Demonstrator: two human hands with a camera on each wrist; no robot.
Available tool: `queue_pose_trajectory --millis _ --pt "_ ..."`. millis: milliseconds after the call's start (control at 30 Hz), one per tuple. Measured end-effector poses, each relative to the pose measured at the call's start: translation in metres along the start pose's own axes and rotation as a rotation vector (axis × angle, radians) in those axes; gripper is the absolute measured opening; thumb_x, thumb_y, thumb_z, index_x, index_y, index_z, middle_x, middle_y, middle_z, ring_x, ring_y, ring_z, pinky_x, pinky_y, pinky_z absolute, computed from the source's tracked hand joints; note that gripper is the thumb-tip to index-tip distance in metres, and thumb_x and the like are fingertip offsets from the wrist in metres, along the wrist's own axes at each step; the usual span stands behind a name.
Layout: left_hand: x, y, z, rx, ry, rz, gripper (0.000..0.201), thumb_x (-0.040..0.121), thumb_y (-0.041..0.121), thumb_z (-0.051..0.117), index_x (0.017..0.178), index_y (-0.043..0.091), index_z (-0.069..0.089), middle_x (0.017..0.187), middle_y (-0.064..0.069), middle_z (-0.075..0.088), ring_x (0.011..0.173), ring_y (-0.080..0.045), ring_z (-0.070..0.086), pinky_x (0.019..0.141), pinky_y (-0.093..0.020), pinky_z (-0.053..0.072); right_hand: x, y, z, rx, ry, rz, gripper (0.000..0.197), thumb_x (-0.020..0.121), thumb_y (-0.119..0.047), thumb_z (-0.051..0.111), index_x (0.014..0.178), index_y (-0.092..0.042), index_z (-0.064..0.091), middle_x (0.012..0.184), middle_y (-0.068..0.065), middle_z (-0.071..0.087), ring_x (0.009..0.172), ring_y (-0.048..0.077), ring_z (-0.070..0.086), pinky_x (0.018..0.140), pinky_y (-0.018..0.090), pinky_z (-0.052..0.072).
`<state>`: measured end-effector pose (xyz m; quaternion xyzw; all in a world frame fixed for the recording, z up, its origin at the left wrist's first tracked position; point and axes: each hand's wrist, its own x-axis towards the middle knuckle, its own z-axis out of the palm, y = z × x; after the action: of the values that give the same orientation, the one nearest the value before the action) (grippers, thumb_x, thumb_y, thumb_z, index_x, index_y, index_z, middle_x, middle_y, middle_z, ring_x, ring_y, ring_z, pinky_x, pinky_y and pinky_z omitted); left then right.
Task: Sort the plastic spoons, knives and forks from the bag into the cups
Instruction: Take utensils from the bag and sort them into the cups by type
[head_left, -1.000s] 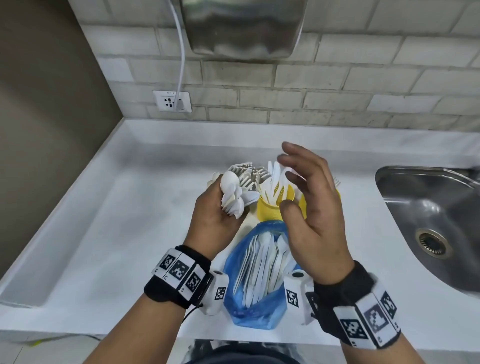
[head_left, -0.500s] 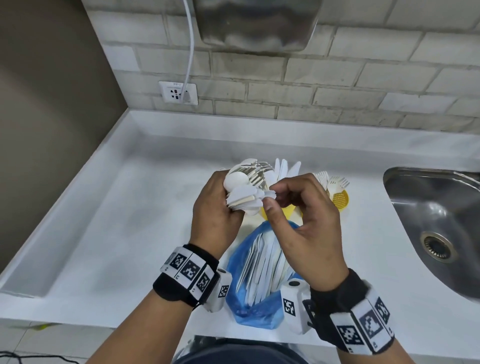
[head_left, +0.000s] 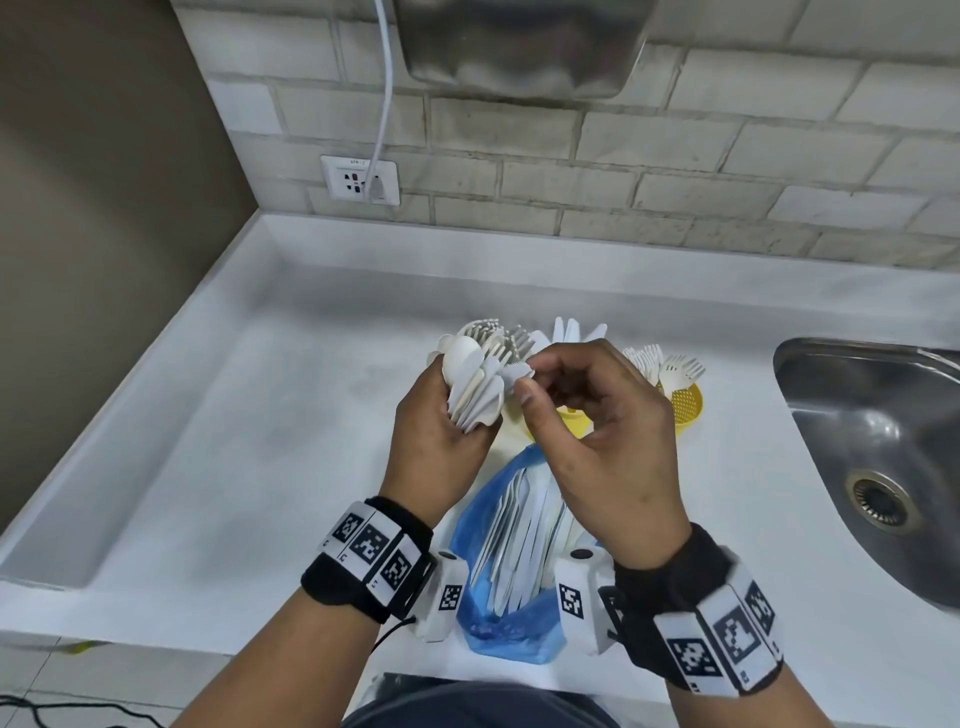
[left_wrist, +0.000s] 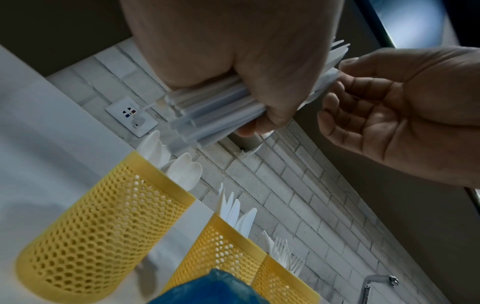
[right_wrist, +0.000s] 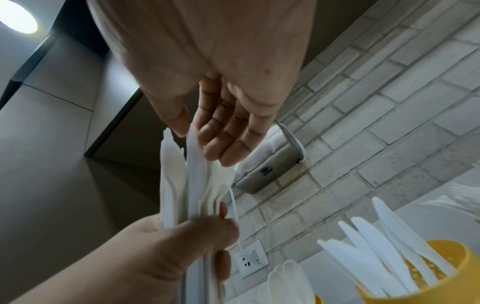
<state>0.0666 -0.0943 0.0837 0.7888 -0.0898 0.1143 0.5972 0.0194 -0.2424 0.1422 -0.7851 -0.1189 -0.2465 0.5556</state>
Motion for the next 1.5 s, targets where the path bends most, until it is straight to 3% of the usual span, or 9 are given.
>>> queue_pose_trajectory --millis 100,233,533,667,800,1000,1067,1300,1500 --pt "0.001 0.002 -0.001 -0.004 -0.03 0.027 0.031 0.09 0.021 0.077 0.117 0.022 0.064 0.101 0.005 0.072 0.092 -0.013 0.069 0.079 -0.031 0.059 0.008 0.003 -0.008 -0.061 -0.136 -0.049 0.021 0.095 -0.009 0.073 0.116 -0.011 0.074 0.105 0.0 0.063 0.082 0.015 0.065 0.074 0.017 0.051" --pt "0.001 0.003 0.001 0.026 -0.071 0.049 0.022 0.09 0.015 0.074 0.105 0.026 0.062 0.088 0.008 0.069 0.082 -0.013 0.067 0.071 -0.028 0.056 0.018 0.009 -0.015 -0.081 -0.182 -0.059 0.011 0.096 -0.01 0.072 0.106 -0.011 0.075 0.103 -0.001 0.065 0.077 0.017 0.064 0.069 0.02 0.048" --pt "0.004 0.001 0.008 0.103 -0.069 0.081 0.026 0.088 0.027 0.076 0.106 0.034 0.058 0.083 0.022 0.063 0.078 0.001 0.063 0.066 -0.006 0.042 0.024 0.011 -0.014 0.007 -0.04 0.032 0.005 0.094 -0.008 0.072 0.093 -0.013 0.073 0.091 -0.002 0.068 0.083 0.019 0.067 0.075 0.036 0.057" --pt "0.005 -0.002 0.008 0.141 -0.059 0.079 0.03 0.086 0.027 0.077 0.108 0.034 0.059 0.085 0.024 0.064 0.081 0.002 0.064 0.069 -0.006 0.043 0.024 0.009 -0.016 0.065 0.055 0.062 0.006 0.096 -0.011 0.071 0.093 -0.017 0.07 0.089 0.005 0.067 0.077 0.023 0.064 0.071 0.039 0.056" --pt "0.005 -0.001 0.006 0.142 -0.064 0.082 0.03 0.085 0.032 0.075 0.109 0.038 0.058 0.087 0.021 0.065 0.082 -0.001 0.064 0.071 -0.01 0.047 0.024 0.011 -0.017 0.088 -0.018 0.089 0.005 0.096 -0.012 0.072 0.1 -0.015 0.071 0.092 0.01 0.066 0.079 0.024 0.063 0.073 0.045 0.058" --pt "0.004 0.006 0.005 0.125 -0.074 0.079 0.031 0.083 0.033 0.077 0.102 0.042 0.056 0.087 0.034 0.063 0.079 0.005 0.063 0.066 -0.004 0.043 0.025 0.014 -0.015 0.016 -0.007 0.057 0.008 0.096 -0.014 0.073 0.09 -0.018 0.07 0.081 -0.006 0.062 0.073 0.024 0.063 0.067 0.047 0.055" --pt "0.004 0.007 0.005 0.117 -0.078 0.09 0.033 0.082 0.028 0.079 0.096 0.046 0.055 0.089 0.037 0.063 0.079 0.005 0.063 0.067 -0.004 0.042 0.023 0.013 -0.012 0.038 0.031 0.06 0.009 0.096 -0.015 0.072 0.091 -0.021 0.07 0.081 -0.001 0.061 0.073 0.028 0.062 0.067 0.048 0.055" --pt "0.003 -0.002 0.001 0.079 -0.058 0.051 0.033 0.081 0.035 0.081 0.099 0.051 0.058 0.092 0.016 0.07 0.088 -0.003 0.067 0.075 -0.013 0.05 0.022 0.02 -0.013 -0.077 -0.109 0.032 0.019 0.1 -0.026 0.064 0.092 -0.01 0.07 0.087 -0.001 0.06 0.079 0.027 0.066 0.068 0.051 0.055" --pt "0.002 -0.002 -0.001 0.078 -0.069 0.041 0.036 0.078 0.039 0.082 0.101 0.054 0.058 0.098 0.013 0.071 0.086 -0.003 0.067 0.075 -0.012 0.05 0.019 0.014 -0.008 -0.039 0.127 0.066 0.018 0.101 -0.027 0.064 0.085 -0.019 0.065 0.081 0.009 0.062 0.072 0.035 0.067 0.067 0.053 0.053"
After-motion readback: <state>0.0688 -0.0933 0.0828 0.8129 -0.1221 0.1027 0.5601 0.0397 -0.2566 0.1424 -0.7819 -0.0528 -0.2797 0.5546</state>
